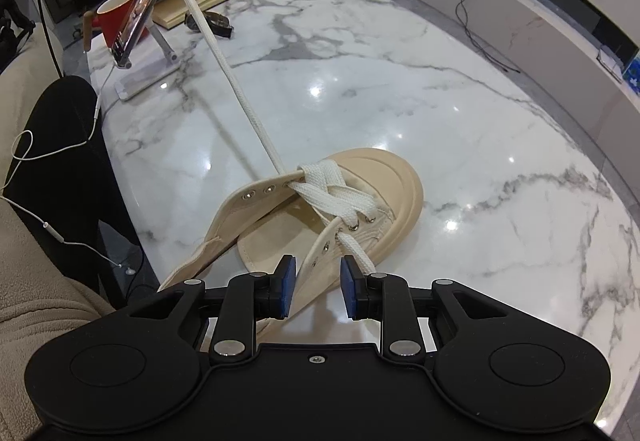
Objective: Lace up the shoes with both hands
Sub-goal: 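Pull the lace tip out and away from the sneaker with the left tool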
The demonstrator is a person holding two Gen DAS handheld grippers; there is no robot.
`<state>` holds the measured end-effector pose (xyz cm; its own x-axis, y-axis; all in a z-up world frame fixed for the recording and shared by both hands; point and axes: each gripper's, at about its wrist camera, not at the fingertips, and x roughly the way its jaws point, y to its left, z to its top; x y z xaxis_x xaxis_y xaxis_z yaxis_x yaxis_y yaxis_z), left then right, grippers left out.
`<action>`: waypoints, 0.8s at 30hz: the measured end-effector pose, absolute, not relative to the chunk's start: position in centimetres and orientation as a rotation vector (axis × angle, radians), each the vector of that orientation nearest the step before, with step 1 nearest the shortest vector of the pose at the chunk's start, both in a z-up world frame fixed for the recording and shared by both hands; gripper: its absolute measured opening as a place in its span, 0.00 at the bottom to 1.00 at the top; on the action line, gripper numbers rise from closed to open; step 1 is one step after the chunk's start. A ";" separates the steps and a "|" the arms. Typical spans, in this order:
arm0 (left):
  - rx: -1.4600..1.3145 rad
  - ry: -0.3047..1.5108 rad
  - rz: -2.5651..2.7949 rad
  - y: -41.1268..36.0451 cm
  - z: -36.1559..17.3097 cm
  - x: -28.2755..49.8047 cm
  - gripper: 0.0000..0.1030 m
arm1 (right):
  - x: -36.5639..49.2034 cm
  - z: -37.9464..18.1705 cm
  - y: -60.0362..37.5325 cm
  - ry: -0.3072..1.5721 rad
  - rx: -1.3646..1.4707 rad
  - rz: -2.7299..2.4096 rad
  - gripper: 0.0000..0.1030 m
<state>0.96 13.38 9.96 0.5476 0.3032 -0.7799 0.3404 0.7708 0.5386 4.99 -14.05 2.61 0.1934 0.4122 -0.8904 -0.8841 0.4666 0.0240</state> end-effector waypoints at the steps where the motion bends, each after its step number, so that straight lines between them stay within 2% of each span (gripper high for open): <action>1: 0.718 1.009 -0.043 12.9 10.0 1.0 0.02 | 5.0 2.6 -14.0 0.997 -0.573 0.982 0.23; 11: 0.648 0.970 -0.280 6.7 6.1 1.0 0.02 | 5.1 2.8 -14.2 0.978 -0.522 0.970 0.23; 15: 0.584 0.962 -0.352 4.6 3.6 1.1 0.02 | 5.2 2.9 -14.2 0.954 -0.471 0.927 0.30; 17: 0.553 0.961 -0.385 3.7 2.4 1.1 0.02 | 5.1 2.8 -14.3 0.945 -0.435 0.916 0.30; 24: 0.509 1.021 -0.479 1.6 -1.4 1.2 0.02 | 4.6 2.3 -14.4 0.933 -0.336 0.895 0.30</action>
